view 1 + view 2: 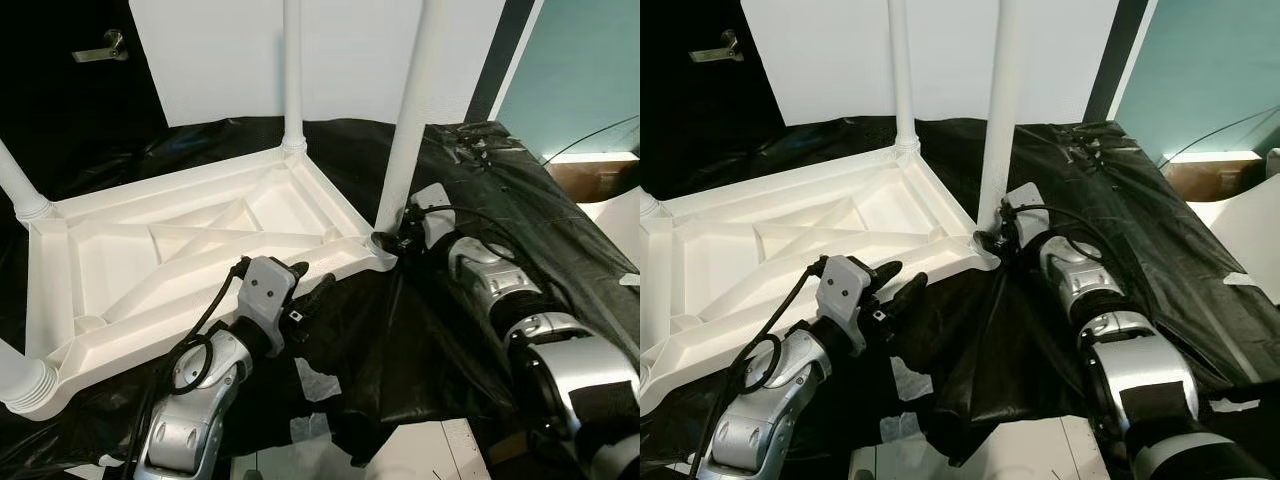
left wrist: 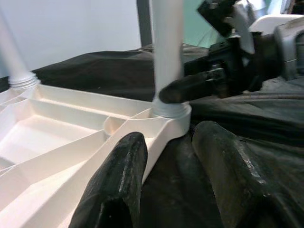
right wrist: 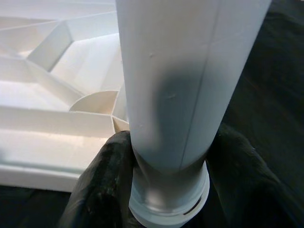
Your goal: Building children table
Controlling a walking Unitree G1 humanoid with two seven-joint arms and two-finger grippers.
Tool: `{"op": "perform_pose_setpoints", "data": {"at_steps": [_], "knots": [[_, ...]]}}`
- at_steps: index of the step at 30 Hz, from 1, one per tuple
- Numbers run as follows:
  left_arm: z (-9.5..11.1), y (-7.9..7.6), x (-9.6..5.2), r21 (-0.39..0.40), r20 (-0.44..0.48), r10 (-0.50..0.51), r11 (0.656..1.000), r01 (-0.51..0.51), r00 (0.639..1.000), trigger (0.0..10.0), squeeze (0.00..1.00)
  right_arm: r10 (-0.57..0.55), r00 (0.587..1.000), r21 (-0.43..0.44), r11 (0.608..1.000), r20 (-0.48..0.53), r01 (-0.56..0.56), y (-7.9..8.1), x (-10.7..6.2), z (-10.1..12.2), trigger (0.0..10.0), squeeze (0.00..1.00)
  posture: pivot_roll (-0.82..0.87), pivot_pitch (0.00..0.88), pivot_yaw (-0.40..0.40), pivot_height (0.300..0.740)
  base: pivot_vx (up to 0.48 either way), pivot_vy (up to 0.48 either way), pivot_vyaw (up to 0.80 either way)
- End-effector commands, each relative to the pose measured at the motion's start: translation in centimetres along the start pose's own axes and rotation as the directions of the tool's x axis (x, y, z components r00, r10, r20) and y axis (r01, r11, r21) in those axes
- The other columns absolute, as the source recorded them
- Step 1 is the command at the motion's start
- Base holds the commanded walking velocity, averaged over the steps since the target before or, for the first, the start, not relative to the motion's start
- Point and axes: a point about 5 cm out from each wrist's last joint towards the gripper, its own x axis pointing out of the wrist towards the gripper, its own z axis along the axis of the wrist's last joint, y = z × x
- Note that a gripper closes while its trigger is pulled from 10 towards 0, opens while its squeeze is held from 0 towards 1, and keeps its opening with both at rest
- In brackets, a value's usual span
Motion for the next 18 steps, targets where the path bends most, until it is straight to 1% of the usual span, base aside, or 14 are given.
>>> {"op": "perform_pose_setpoints", "data": {"at_steps": [1,2,3,4,6,7,8,10,11,12,13,15,17,18], "knots": [[-0.2,-0.1,0.0,-0.011,-0.014,0.022,1.000,-0.022,1.000,10.0,0.00,-0.035,0.998,0.043,0.998,-0.043,0.037,0.7,0.1,-1.3,10.0,0.00,0.14,0.028,-0.025,0.740,0.000,0.000,0.00],[-0.2,-0.2,-0.1,-0.013,-0.017,0.021,1.000,-0.021,1.000,10.0,0.00,-0.053,0.998,0.051,0.997,-0.036,0.055,1.0,0.3,-1.2,10.0,0.00,0.14,0.028,-0.025,0.740,0.000,0.000,0.00],[-0.2,-0.2,-0.1,-0.013,-0.017,0.021,1.000,-0.021,1.000,10.0,0.00,-0.053,0.998,0.051,0.997,-0.036,0.055,1.0,0.3,-1.2,10.0,0.00,0.14,0.028,-0.025,0.740,0.000,0.000,0.00],[-0.3,-0.2,-0.2,-0.018,-0.021,0.022,1.000,-0.022,1.000,10.0,0.00,-0.093,0.995,0.056,0.994,-0.028,0.094,1.3,0.5,-1.2,10.0,0.00,0.14,0.033,-0.027,0.740,0.000,0.000,0.00],[-0.3,-0.2,-0.2,-0.018,-0.021,0.022,1.000,-0.022,1.000,10.0,0.00,-0.093,0.995,0.056,0.994,-0.028,0.094,1.3,0.5,-1.2,10.0,0.00,0.14,0.033,-0.027,0.740,0.000,0.000,0.00],[-0.3,-0.3,-0.3,-0.026,-0.021,0.027,0.999,-0.028,0.999,10.0,0.00,-0.146,0.989,0.061,0.987,-0.024,0.147,1.5,0.6,-1.2,10.0,0.00,0.15,0.040,-0.031,0.740,0.000,0.000,0.00],[-0.3,-0.3,-0.3,-0.026,-0.021,0.027,0.999,-0.028,0.999,10.0,0.00,-0.146,0.989,0.061,0.987,-0.024,0.147,1.5,0.6,-1.2,10.0,0.00,0.15,0.040,-0.031,0.740,0.000,0.000,0.00],[-0.3,-0.2,-0.6,-0.040,-0.026,0.043,0.998,-0.044,0.999,10.0,0.00,-0.280,0.960,0.108,0.954,-0.012,0.279,2.1,1.0,-1.1,10.0,0.00,0.16,0.048,-0.038,0.740,0.000,0.000,0.00],[-0.3,-0.2,-0.6,-0.040,-0.026,0.043,0.998,-0.044,0.999,10.0,0.00,-0.280,0.960,0.108,0.954,-0.012,0.279,2.1,1.0,-1.1,10.0,0.00,0.16,0.048,-0.038,0.740,0.000,0.000,0.00],[-0.4,-0.2,-0.7,-0.042,-0.028,0.050,0.998,-0.051,0.998,10.0,0.00,-0.322,0.947,0.133,0.938,-0.007,0.320,2.4,1.1,-1.0,10.0,0.00,0.16,0.048,-0.038,0.740,0.000,0.000,0.00],[-0.4,-0.2,-0.7,-0.042,-0.028,0.050,0.998,-0.051,0.998,10.0,0.00,-0.322,0.947,0.133,0.938,-0.007,0.320,2.4,1.1,-1.0,10.0,0.00,0.16,0.048,-0.038,0.740,0.000,0.000,0.00],[-0.4,-0.1,-0.8,-0.043,-0.031,0.063,0.997,-0.064,0.998,10.0,0.00,-0.397,0.918,0.178,0.904,0.019,0.388,3.0,1.3,-0.7,10.0,0.00,0.16,0.049,-0.040,0.740,0.000,0.000,0.00],[-0.4,-0.1,-0.8,-0.043,-0.031,0.063,0.997,-0.064,0.998,10.0,0.00,-0.397,0.918,0.178,0.904,0.019,0.388,3.0,1.3,-0.7,10.0,0.00,0.16,0.049,-0.040,0.740,0.000,0.000,0.00],[-0.4,-0.1,-0.8,-0.043,-0.031,0.069,0.997,-0.070,0.997,10.0,0.00,-0.416,0.909,0.198,0.895,0.041,0.400,3.3,1.3,-0.4,10.0,0.00,0.16,0.049,-0.043,0.740,0.000,0.000,0.00]]}}
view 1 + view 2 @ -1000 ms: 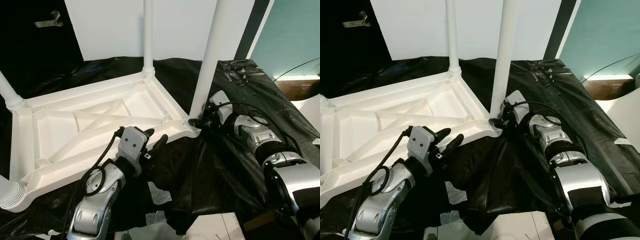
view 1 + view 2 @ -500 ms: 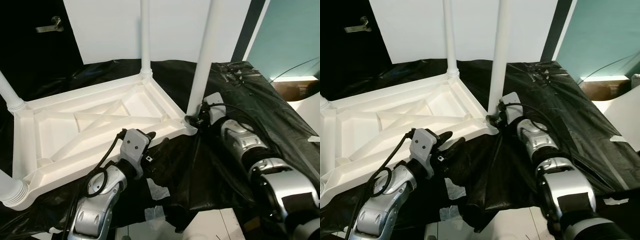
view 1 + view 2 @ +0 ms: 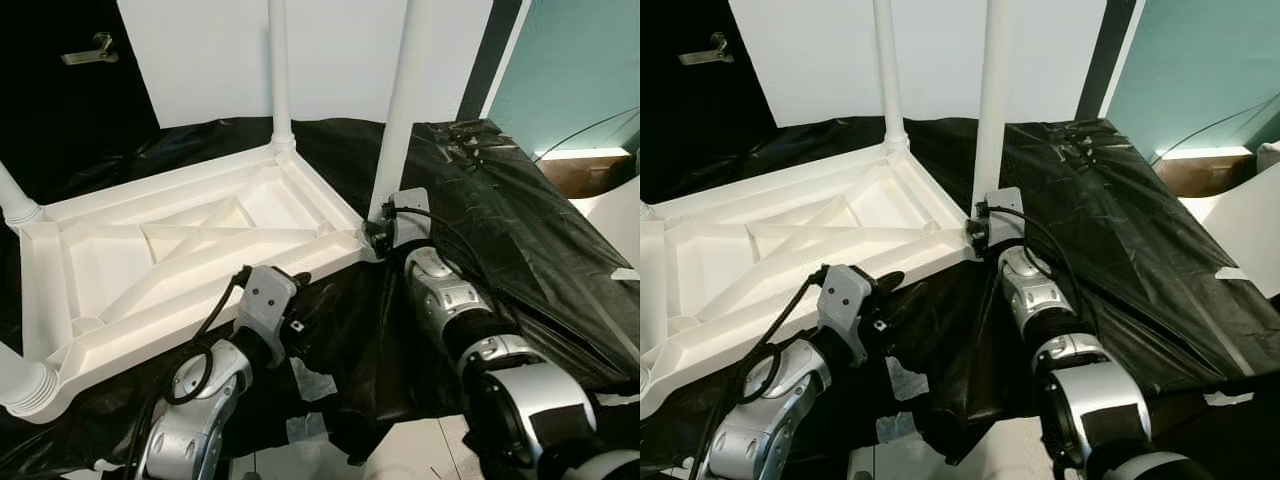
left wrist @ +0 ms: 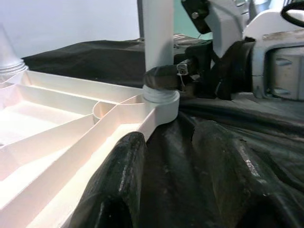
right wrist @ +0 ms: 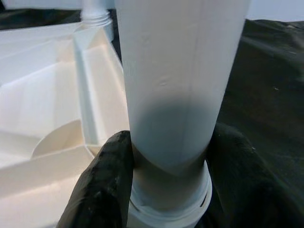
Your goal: Building children table
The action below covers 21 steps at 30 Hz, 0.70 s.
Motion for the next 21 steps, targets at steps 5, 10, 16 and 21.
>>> {"op": "perform_pose_setpoints", "data": {"at_steps": [5,10,16,21], "knots": [[-0.1,0.2,0.0,-0.014,-0.007,0.068,0.998,-0.068,0.998,10.0,0.00,-0.031,0.999,0.042,0.999,0.033,0.029,0.0,-0.5,-0.2,10.0,0.73,0.16,0.049,-0.047,0.740,0.000,0.000,0.00],[0.0,0.4,-0.2,-0.012,-0.007,0.079,0.997,-0.080,0.997,10.0,0.00,-0.041,0.997,0.022,0.999,0.064,0.039,-0.8,-1.1,-0.3,10.0,1.00,0.17,0.047,-0.051,0.740,0.000,0.000,0.00],[0.0,0.9,-0.7,-0.002,-0.010,0.101,0.995,-0.101,0.995,10.0,0.00,-0.013,0.999,-0.005,1.000,0.051,0.013,-1.4,-2.2,-1.3,10.0,1.00,0.17,0.045,-0.059,0.740,0.000,0.000,0.00],[0.5,2.1,-1.1,0.017,0.012,0.164,0.986,-0.164,0.986,10.0,0.00,0.042,0.998,-0.053,0.998,0.038,-0.040,-1.7,-3.9,-2.6,10.0,0.00,0.17,0.050,-0.068,0.740,0.000,0.000,0.00]]}}
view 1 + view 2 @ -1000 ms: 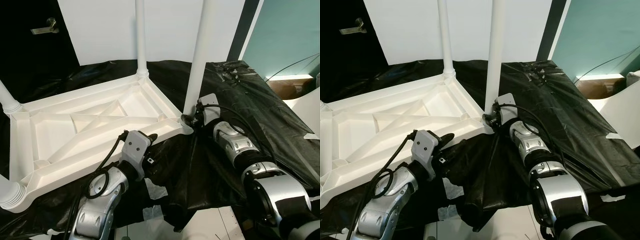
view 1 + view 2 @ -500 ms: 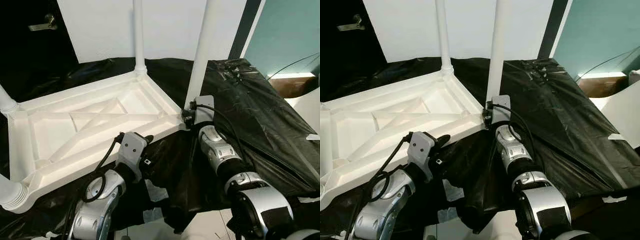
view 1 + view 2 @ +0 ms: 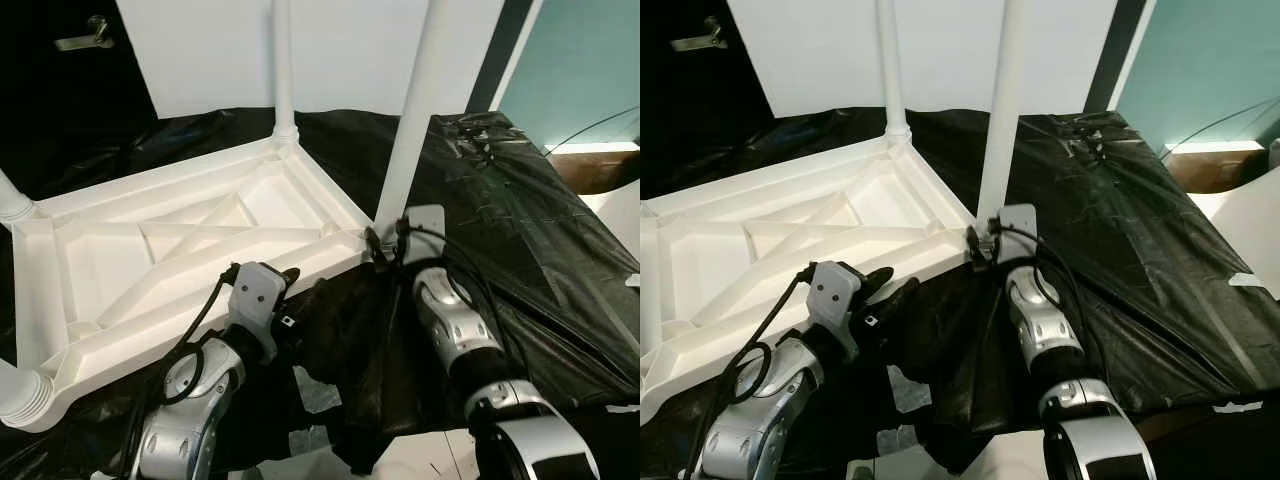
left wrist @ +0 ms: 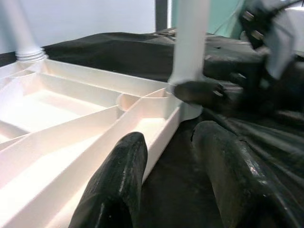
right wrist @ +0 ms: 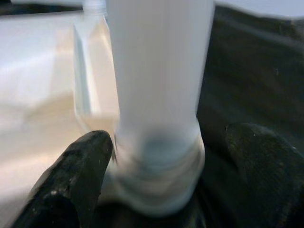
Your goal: Building children table
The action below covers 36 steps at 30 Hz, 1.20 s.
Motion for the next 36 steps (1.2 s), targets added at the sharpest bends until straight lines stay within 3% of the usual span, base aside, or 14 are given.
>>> {"op": "perform_pose_setpoints", "data": {"at_steps": [1,3,4,7,9,10,11,14,15,18,29,31,32,36], "knots": [[0.3,0.7,-0.2,0.006,0.010,0.100,0.995,-0.100,0.995,10.0,0.00,0.017,1.000,-0.021,1.000,-0.019,-0.018,-0.1,-0.4,-0.4,10.0,0.00,0.17,0.050,-0.068,0.740,0.000,0.000,0.00],[0.4,1.4,-0.4,0.007,0.018,0.129,0.992,-0.129,0.991,10.0,0.00,0.038,0.999,-0.034,0.999,-0.024,-0.039,0.1,-0.9,-0.8,10.0,0.00,0.17,0.052,-0.069,0.740,0.000,0.000,0.00],[0.7,2.6,-0.7,0.007,0.032,0.187,0.982,-0.187,0.982,10.0,0.00,0.103,0.994,-0.023,0.994,-0.041,-0.104,1.3,-1.5,-1.3,10.0,0.00,0.17,0.053,-0.069,0.740,0.000,0.000,0.00],[0.7,2.6,-0.7,0.007,0.032,0.187,0.982,-0.187,0.982,10.0,0.00,0.103,0.994,-0.023,0.994,-0.041,-0.104,1.3,-1.5,-1.3,10.0,0.00,0.17,0.053,-0.069,0.740,0.000,0.000,0.00],[1.2,3.5,-0.9,-0.003,0.053,0.231,0.973,-0.231,0.971,10.0,0.00,0.217,0.975,0.018,0.976,-0.044,-0.216,3.3,-1.3,-1.2,10.0,0.00,0.17,0.053,-0.069,0.740,0.000,0.000,0.00],[1.2,3.5,-0.9,-0.003,0.053,0.231,0.973,-0.231,0.971,10.0,0.00,0.217,0.975,0.018,0.976,-0.044,-0.216,3.3,-1.3,-1.2,10.0,0.00,0.17,0.053,-0.069,0.740,0.000,0.000,0.00],[1.4,3.7,-1.0,-0.003,0.060,0.243,0.970,-0.243,0.968,10.0,0.00,0.291,0.956,0.042,0.956,-0.039,-0.290,4.5,-1.1,-1.0,10.0,0.00,0.18,0.051,-0.066,0.740,0.000,0.000,0.00],[1.5,3.9,-1.1,-0.002,0.063,0.248,0.969,-0.248,0.967,10.0,0.00,0.338,0.940,0.056,0.940,-0.034,-0.336,5.2,-1.0,-0.9,10.0,0.00,0.18,0.049,-0.067,0.740,0.000,0.000,0.00],[1.6,3.9,-1.2,-0.003,0.064,0.254,0.967,-0.255,0.965,10.0,0.00,0.412,0.911,0.082,0.909,-0.017,-0.409,6.2,-0.9,-0.4,10.0,0.00,0.19,0.049,-0.065,0.740,0.000,0.000,0.00],[1.6,3.8,-1.3,0.004,0.063,0.257,0.966,-0.258,0.964,10.0,0.00,0.497,0.868,0.131,0.859,0.021,-0.495,7.2,-0.7,0.5,10.0,0.00,0.19,0.049,-0.065,0.740,0.000,0.000,0.00],[1.1,3.2,-1.5,0.002,0.042,0.257,0.966,-0.258,0.965,10.0,0.00,0.501,0.857,0.196,0.835,0.119,-0.515,7.1,1.3,3.2,10.0,0.00,0.22,0.037,-0.065,0.740,0.000,0.000,0.00],[0.9,3.0,-1.5,-0.001,0.035,0.252,0.968,-0.252,0.967,10.0,0.00,0.494,0.860,0.199,0.837,0.130,-0.510,6.8,1.9,3.7,10.0,0.00,0.23,0.035,-0.065,0.740,0.000,0.000,0.00],[0.7,2.6,-1.6,-0.004,0.021,0.240,0.971,-0.240,0.971,10.0,0.00,0.451,0.878,0.208,0.854,0.159,-0.476,5.9,3.1,5.0,10.0,0.00,0.24,0.034,-0.066,0.740,0.000,0.000,0.00],[0.6,2.5,-1.7,0.000,0.015,0.234,0.972,-0.234,0.972,10.0,0.00,0.424,0.889,0.213,0.865,0.174,-0.454,5.3,3.4,5.5,10.0,0.00,0.24,0.034,-0.066,0.740,0.000,0.000,0.00]]}}
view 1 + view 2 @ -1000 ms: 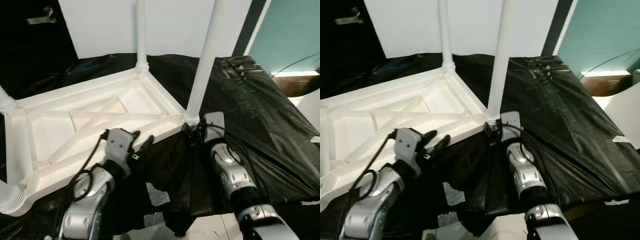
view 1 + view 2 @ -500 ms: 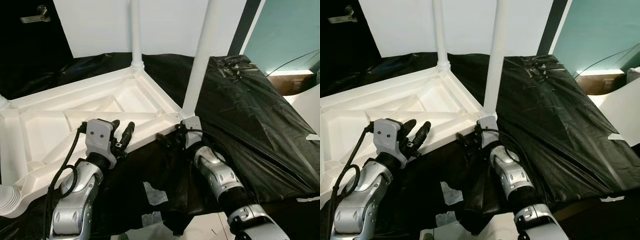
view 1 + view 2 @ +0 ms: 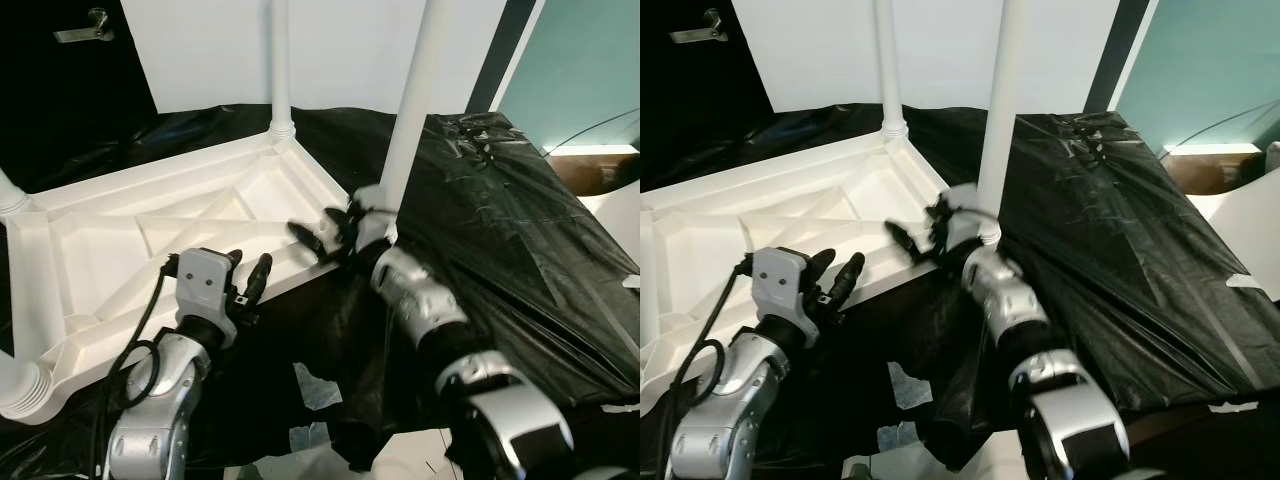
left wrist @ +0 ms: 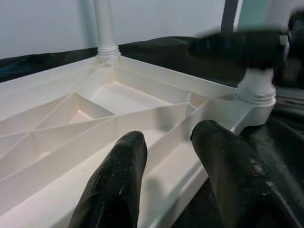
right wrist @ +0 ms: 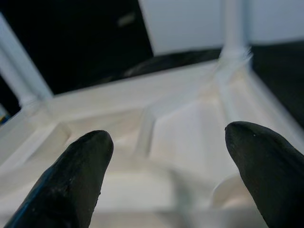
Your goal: Building children table
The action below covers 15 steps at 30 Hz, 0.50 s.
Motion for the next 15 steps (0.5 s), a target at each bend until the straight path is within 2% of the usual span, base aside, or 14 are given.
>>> {"op": "perform_pose_setpoints", "data": {"at_steps": [1,2,3,5,7,10,12,15], "knots": [[0.0,-0.2,-0.2,0.012,-0.012,0.004,1.000,-0.004,1.000,10.0,0.00,-0.059,0.998,0.030,0.998,0.013,0.058,-1.0,-0.2,-0.1,10.0,0.00,0.24,0.034,-0.065,0.740,0.000,0.000,0.00],[0.0,-0.2,-0.2,0.012,-0.012,0.004,1.000,-0.004,1.000,10.0,0.00,-0.059,0.998,0.030,0.998,0.013,0.058,-1.0,-0.2,-0.1,10.0,0.00,0.24,0.034,-0.065,0.740,0.000,0.000,0.00],[-0.1,-0.3,-0.3,0.015,-0.019,0.003,1.000,-0.003,1.000,10.0,0.00,-0.102,0.994,0.040,0.994,0.033,0.101,-1.8,-0.3,0.4,10.0,0.00,0.25,0.035,-0.064,0.740,0.000,0.000,0.00],[-0.1,-0.3,-0.3,0.015,-0.019,0.003,1.000,-0.003,1.000,10.0,0.00,-0.102,0.994,0.040,0.994,0.033,0.101,-1.8,-0.3,0.4,10.0,0.00,0.25,0.035,-0.064,0.740,0.000,0.000,0.00],[-0.5,-0.6,-0.9,0.001,-0.041,0.006,1.000,-0.006,0.999,10.0,0.00,-0.221,0.972,0.056,0.975,0.081,0.217,-4.0,-1.2,1.4,10.0,0.00,0.25,0.044,-0.055,0.740,0.000,0.000,0.00],[-0.5,-0.6,-0.9,0.001,-0.041,0.006,1.000,-0.006,0.999,10.0,0.00,-0.221,0.972,0.056,0.975,0.081,0.217,-4.0,-1.2,1.4,10.0,0.00,0.25,0.044,-0.055,0.740,0.000,0.000,0.00],[-1.1,-1.1,-1.8,-0.016,-0.071,0.000,1.000,-0.002,0.998,10.0,0.00,-0.290,0.951,0.054,0.957,0.104,0.286,-5.5,-2.0,1.9,10.0,0.00,0.24,0.055,-0.039,0.740,0.000,0.000,0.00],[-1.5,-1.3,-2.5,-0.022,-0.092,-0.008,1.000,0.006,0.996,10.0,0.00,-0.311,0.944,0.056,0.950,0.108,0.307,-6.0,-2.4,2.0,10.0,0.00,0.24,0.061,-0.034,0.740,0.000,0.000,0.00]]}}
